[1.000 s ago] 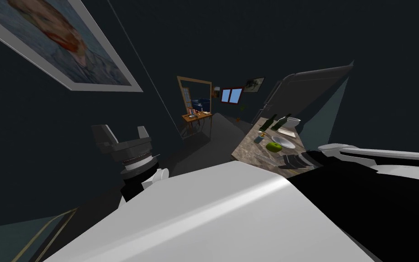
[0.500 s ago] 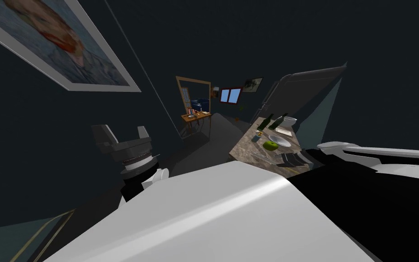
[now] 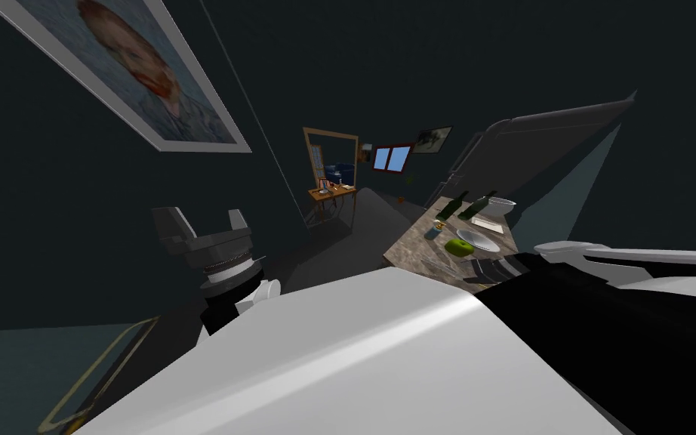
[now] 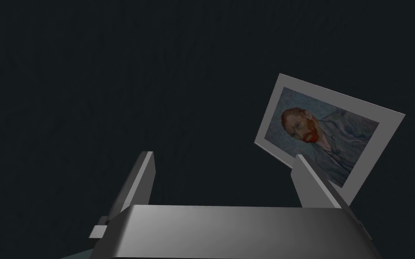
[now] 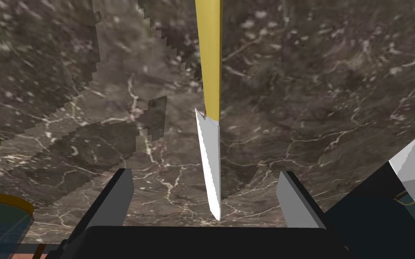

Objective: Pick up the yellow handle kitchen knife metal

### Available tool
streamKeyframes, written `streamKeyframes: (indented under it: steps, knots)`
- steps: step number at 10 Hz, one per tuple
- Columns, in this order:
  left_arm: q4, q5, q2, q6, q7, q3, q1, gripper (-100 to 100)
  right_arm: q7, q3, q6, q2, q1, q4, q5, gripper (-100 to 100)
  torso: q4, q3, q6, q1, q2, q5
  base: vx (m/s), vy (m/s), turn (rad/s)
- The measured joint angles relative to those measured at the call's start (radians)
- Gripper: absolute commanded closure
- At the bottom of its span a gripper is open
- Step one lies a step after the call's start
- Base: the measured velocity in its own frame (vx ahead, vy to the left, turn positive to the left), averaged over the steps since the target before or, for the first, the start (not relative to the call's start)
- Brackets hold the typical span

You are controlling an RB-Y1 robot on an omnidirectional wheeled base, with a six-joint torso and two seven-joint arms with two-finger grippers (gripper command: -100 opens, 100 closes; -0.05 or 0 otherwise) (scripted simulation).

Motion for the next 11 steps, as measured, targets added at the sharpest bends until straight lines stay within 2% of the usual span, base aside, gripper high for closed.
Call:
streamKeyframes:
  steps: [1,2,5,6,7,9,10,11]
  knots:
    - [0.0,0.0,0.0,0.0,0.0,0.0,0.0,0,0.004,0.0,0.008,-0.009,0.021,-0.02,-0.032,-100,0.0,0.0,0.0,0.0,-0.001,0.0,-0.003,-0.004,-0.024]
    - [0.0,0.0,0.0,0.0,0.0,0.0,0.0,0,0.004,0.002,0.011,-0.006,0.021,-0.019,-0.052,-100,0.0,-0.001,0.0,0.0,-0.002,0.0,-0.034,-0.013,0.238]
    - [0.0,0.0,0.0,0.0,0.0,0.0,0.0,0,0.034,0.03,0.044,-0.026,0.078,-0.069,-0.13,-100,0.0,0.0,0.0,0.0,-0.001,0.0,-0.018,-0.01,0.042]
    - [0.0,0.0,0.0,0.0,0.0,0.0,0.0,0,0.034,0.03,0.05,-0.029,0.086,-0.081,-0.154,-100,0.0,-0.001,0.0,0.0,-0.002,0.0,-0.027,0.001,0.286]
    - [0.0,0.0,0.0,0.0,0.0,0.0,0.0,0,0.048,0.045,0.071,-0.042,0.114,-0.112,-0.183,-100,0.0,-0.001,-0.002,0.001,-0.001,0.0,-0.036,-0.016,0.144]
    - [0.0,0.0,0.0,0.0,0.0,0.0,0.0,0,0.065,0.058,0.081,-0.048,0.144,-0.129,-0.233,-100,0.0,0.0,0.001,0.0,-0.001,0.0,-0.011,-0.009,-0.037]
    - [0.0,0.0,0.0,0.0,0.0,0.0,0.0,0,0.067,0.059,0.08,-0.047,0.146,-0.126,-0.254,-100,0.0,-0.001,0.0,0.0,-0.002,0.0,-0.032,-0.007,0.267]
    - [0.0,0.0,0.0,0.0,0.0,0.0,0.0,0,0.082,0.075,0.091,-0.057,0.168,-0.139,-0.278,-100,0.0,-0.001,-0.001,0.0,-0.001,0.0,-0.043,-0.019,0.147]
